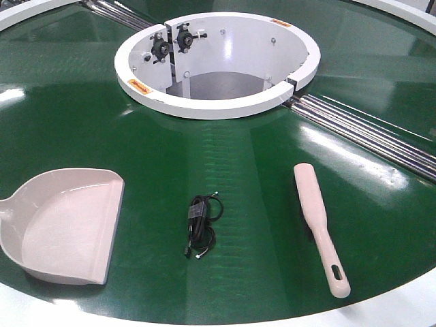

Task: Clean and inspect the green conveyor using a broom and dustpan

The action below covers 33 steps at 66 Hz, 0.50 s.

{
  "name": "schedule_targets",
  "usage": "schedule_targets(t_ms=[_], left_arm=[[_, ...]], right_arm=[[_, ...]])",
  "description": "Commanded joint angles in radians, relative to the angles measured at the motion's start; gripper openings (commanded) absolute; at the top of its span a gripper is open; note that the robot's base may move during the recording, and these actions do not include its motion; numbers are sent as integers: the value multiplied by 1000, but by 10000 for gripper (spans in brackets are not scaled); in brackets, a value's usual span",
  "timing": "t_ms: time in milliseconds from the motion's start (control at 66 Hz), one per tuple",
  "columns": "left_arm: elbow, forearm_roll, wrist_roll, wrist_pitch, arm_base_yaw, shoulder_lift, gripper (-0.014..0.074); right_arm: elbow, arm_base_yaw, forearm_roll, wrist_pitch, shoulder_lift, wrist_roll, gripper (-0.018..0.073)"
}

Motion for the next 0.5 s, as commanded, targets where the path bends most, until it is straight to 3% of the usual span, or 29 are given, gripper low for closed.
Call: schedule_targets(t_ms=[0, 485], left_arm=[[18, -9, -8, -75, -1, -14, -6], [18, -9, -8, -75, -1, -14, -6]], right_arm=[[18, -3, -10, -80, -11, -5, -1], [18, -3, -10, -80, -11, -5, -1]])
